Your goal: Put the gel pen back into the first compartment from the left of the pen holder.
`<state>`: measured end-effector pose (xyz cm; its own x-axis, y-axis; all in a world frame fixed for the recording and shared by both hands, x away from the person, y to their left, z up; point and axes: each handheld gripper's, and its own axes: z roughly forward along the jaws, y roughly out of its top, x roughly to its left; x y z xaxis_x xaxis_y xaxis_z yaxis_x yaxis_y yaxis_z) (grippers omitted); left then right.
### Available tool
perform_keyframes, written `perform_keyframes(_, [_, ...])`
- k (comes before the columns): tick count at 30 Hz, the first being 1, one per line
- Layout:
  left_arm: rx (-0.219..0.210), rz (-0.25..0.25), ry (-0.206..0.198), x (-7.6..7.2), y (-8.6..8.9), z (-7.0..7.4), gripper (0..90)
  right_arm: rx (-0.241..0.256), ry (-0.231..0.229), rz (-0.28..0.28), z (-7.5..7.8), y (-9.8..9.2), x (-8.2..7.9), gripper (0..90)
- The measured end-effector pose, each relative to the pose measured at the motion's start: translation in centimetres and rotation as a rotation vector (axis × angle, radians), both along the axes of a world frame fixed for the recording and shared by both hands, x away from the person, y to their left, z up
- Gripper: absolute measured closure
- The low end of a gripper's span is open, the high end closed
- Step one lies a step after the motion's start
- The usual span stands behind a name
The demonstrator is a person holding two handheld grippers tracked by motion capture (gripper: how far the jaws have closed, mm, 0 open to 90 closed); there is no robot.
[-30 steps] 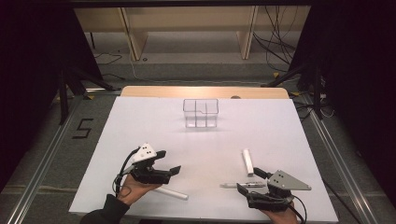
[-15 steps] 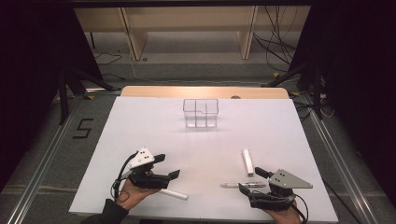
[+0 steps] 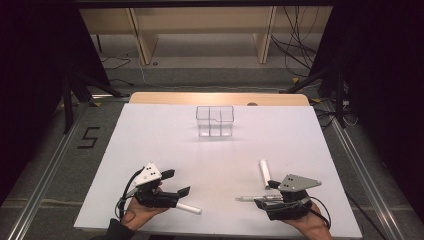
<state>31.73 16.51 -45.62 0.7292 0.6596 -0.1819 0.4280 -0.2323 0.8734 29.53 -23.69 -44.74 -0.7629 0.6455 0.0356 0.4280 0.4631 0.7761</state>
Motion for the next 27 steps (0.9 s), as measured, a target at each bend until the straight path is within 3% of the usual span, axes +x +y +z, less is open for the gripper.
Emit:
perform_keyframes(6, [0.009,-0.001,0.002,-0.1,-0.1,-0.1,16.2,-0.12,0.049,0.062,0.1,0.9,1.3,26.7])
perform_keyframes(12, [0.005,0.005,-0.001,-0.1,0.1,-0.1,16.2,-0.202,0.069,0.097,-0.2,2.2,2.0,29.9])
perform_keyframes(20, [0.01,0.006,-0.004,0.0,0.3,-0.3,16.2,-0.302,0.112,0.141,-0.7,3.2,2.6,36.0])
perform_keyframes(27, [0.014,0.003,-0.004,0.0,0.2,-0.3,16.2,-0.349,0.117,0.149,-0.8,3.6,2.9,43.4])
